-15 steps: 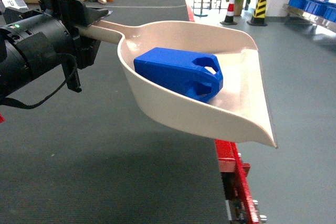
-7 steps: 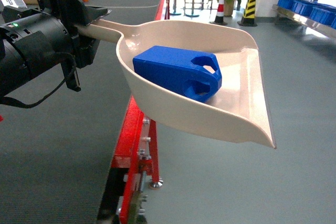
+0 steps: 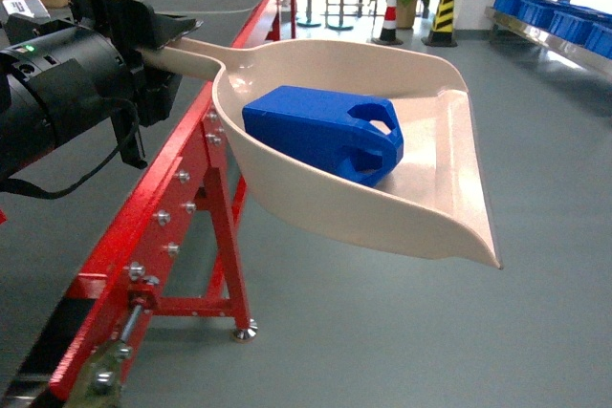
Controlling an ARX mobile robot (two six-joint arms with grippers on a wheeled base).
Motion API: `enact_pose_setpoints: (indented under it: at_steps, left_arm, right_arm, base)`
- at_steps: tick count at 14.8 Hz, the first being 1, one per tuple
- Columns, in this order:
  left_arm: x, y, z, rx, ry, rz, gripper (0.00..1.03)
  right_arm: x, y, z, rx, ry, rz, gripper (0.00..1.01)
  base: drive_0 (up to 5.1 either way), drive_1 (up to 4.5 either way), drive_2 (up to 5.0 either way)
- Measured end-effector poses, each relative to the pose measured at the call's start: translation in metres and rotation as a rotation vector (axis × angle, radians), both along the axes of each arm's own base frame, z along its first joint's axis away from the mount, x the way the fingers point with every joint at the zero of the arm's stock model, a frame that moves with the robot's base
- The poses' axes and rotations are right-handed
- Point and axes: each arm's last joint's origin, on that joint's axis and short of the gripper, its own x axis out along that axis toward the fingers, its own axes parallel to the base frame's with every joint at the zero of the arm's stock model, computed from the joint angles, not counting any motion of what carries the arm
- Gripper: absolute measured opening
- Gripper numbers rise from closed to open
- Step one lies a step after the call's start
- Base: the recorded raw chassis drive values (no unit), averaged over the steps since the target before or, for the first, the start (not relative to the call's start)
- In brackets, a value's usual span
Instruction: Place part in tray to right shelf
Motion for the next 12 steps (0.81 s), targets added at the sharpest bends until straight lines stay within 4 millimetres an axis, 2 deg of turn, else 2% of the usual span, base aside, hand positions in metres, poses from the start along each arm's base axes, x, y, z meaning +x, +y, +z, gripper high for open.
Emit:
enact_pose_setpoints:
  at_steps: [12]
  left_arm:
    - [0.0,0.0002,0.0003,-0.001,-0.003,0.002,0.12]
  right_arm:
    - [0.0,-0.0001,-0.0001,-0.003,0.001,-0.001,0.98]
  base:
    - [5.0,-2.45,-2.4]
